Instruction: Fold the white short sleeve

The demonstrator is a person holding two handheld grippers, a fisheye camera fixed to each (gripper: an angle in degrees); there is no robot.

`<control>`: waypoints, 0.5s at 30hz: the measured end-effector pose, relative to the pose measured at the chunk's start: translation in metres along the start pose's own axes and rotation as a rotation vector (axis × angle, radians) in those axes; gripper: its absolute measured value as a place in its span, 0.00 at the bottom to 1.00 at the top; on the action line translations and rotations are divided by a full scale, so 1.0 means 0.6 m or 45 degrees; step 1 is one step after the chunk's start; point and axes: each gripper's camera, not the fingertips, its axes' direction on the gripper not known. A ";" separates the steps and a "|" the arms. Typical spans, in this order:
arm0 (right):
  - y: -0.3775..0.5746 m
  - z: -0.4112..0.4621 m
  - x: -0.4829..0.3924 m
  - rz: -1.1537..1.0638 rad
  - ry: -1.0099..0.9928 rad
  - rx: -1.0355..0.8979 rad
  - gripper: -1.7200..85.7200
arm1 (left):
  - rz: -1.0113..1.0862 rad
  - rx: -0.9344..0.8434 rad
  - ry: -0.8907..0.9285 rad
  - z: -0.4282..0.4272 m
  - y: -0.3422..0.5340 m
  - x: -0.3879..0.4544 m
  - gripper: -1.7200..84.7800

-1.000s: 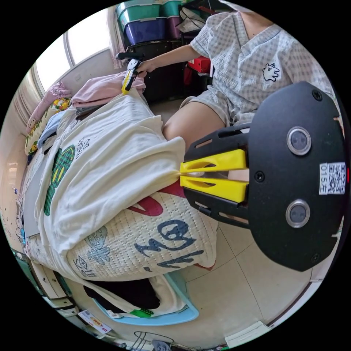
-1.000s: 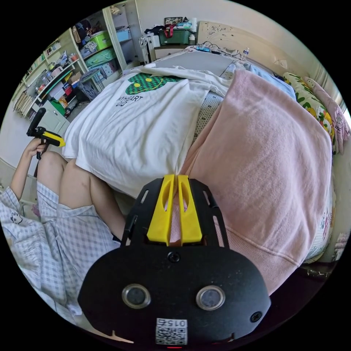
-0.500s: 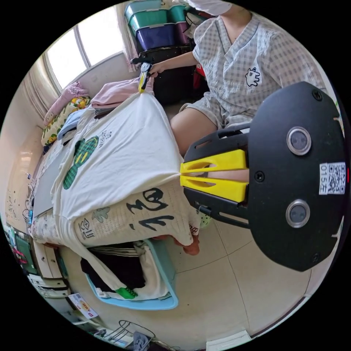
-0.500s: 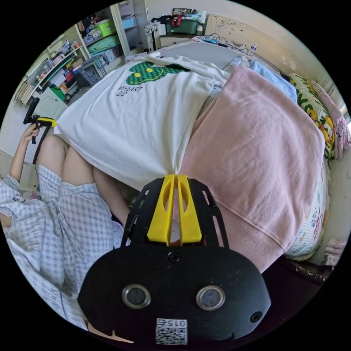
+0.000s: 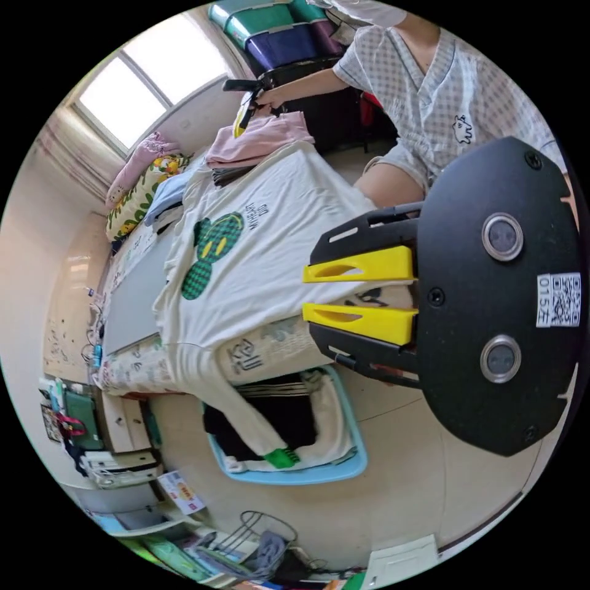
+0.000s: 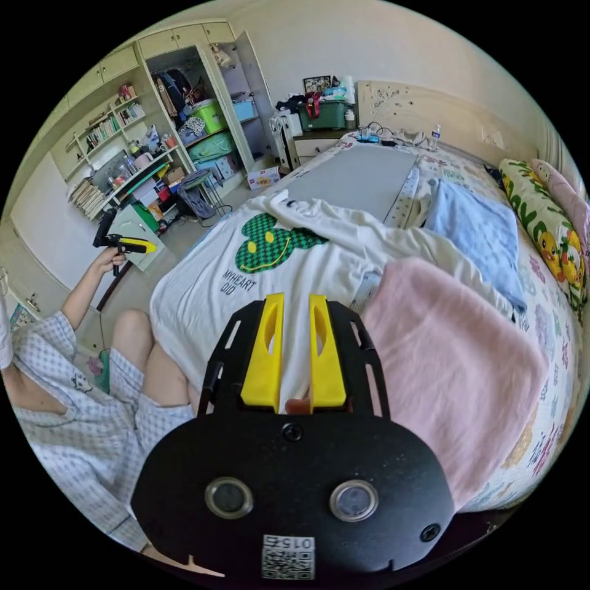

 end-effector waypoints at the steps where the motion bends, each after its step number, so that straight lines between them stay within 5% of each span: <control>1: -0.047 0.038 0.002 -0.028 0.024 0.004 0.10 | 0.043 0.029 -0.048 0.008 -0.045 0.010 0.09; 7: -0.266 0.262 0.022 -0.029 0.067 0.029 0.06 | 0.074 0.151 -0.052 0.097 -0.293 0.012 0.09; 15: -0.397 0.570 0.080 0.012 0.173 -0.256 0.06 | -0.041 0.064 -0.041 0.297 -0.510 -0.040 0.08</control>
